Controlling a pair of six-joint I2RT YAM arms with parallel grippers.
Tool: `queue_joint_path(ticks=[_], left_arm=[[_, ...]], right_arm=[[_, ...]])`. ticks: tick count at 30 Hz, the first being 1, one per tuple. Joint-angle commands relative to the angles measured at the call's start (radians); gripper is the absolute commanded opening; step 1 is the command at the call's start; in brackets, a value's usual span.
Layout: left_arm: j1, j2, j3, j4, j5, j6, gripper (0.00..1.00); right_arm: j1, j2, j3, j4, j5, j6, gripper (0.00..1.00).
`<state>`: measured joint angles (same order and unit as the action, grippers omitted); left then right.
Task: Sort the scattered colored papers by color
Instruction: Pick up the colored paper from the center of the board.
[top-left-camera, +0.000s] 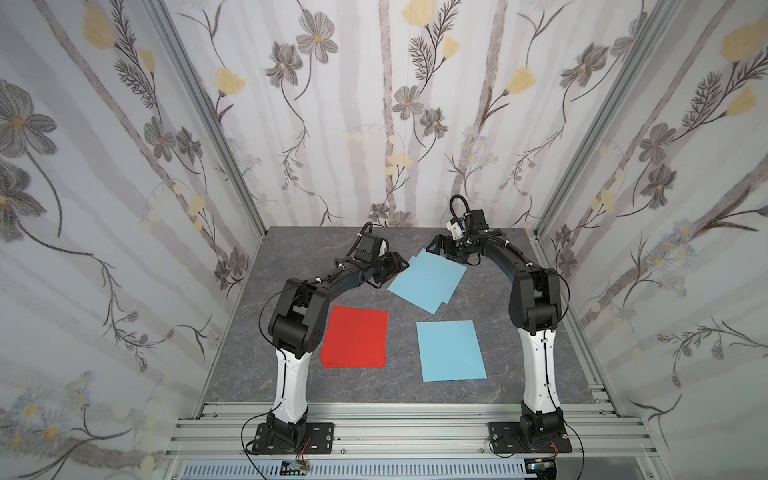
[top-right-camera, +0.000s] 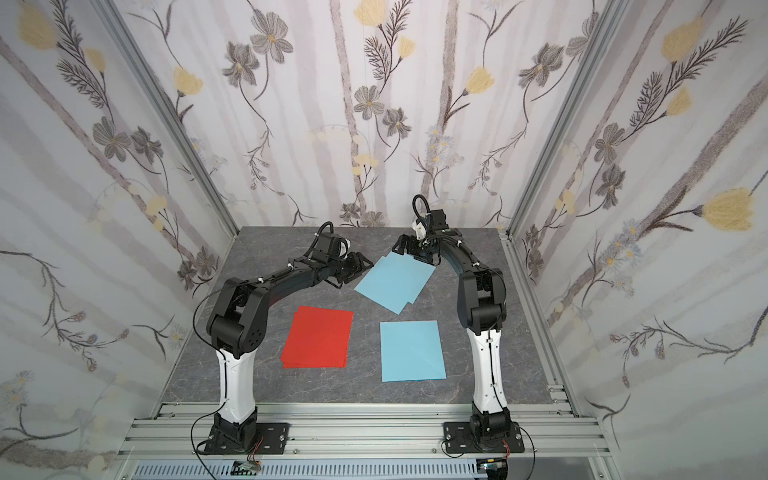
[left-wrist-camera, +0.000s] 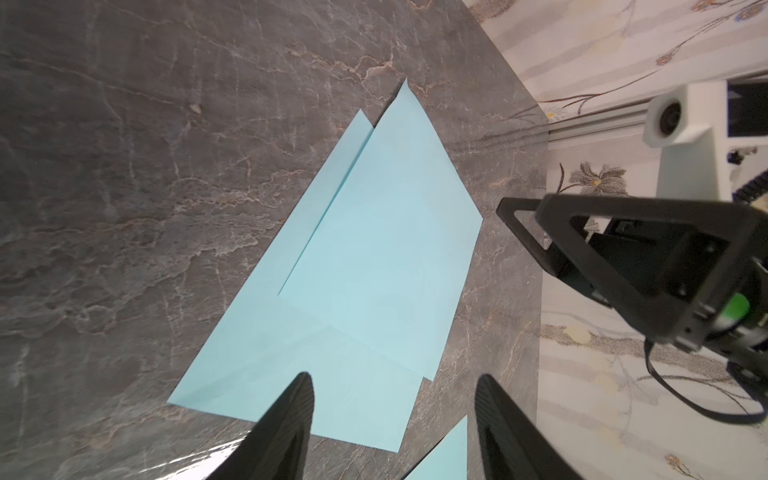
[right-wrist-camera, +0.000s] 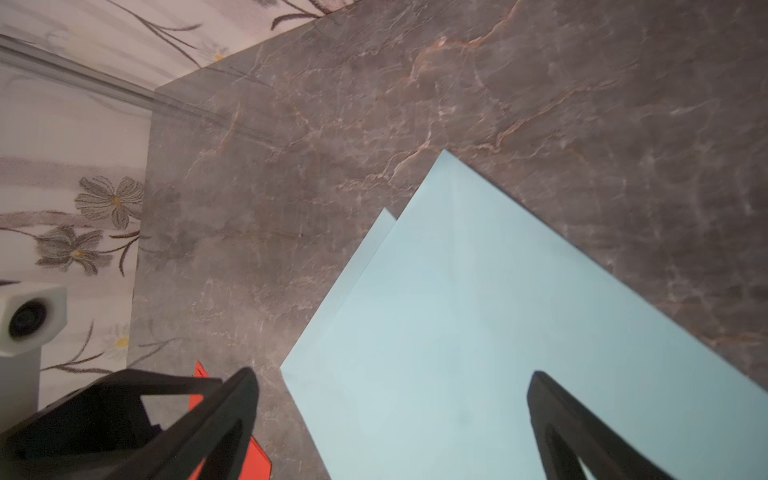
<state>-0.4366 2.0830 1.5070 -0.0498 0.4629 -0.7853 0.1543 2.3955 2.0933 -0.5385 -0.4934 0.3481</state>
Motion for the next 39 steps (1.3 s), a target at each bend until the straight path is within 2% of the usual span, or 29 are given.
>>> queue_joint_path(ticks=[1,17,33,39], left_arm=[[0.001,0.004,0.023,0.019,-0.003,-0.024,0.63],[-0.006,0.198,0.240,-0.057,0.022,-0.042,0.63],[-0.030,0.267,0.347,-0.359,-0.064,0.102,0.64],[-0.042,0.290,0.356,-0.378,-0.076,0.110,0.65]], right_arm=[[-0.006,0.087,0.108,-0.077,0.003,0.022,1.00],[-0.008,0.117,0.044,-0.144,0.054,-0.014,1.00],[-0.009,0.113,0.032,-0.149,0.052,0.001,1.00],[-0.008,0.112,0.032,-0.147,0.055,0.006,1.00]])
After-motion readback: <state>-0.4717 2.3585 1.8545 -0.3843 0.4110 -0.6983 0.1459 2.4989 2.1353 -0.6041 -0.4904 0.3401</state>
